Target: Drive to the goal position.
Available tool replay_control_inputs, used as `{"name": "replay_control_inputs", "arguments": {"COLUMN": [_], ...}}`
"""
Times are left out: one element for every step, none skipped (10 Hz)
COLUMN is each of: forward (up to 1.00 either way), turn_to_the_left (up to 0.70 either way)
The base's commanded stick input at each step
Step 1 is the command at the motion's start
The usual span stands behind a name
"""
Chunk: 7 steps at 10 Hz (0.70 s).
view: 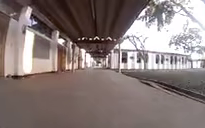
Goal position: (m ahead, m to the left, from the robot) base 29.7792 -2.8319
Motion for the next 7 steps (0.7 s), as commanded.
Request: {"name": "replay_control_inputs", "arguments": {"forward": [0.70,0.70,0.70,0.70,0.70,0.70,0.70], "turn_to_the_left": [0.00,0.00,0.00,0.00,0.00,0.00,0.00]}}
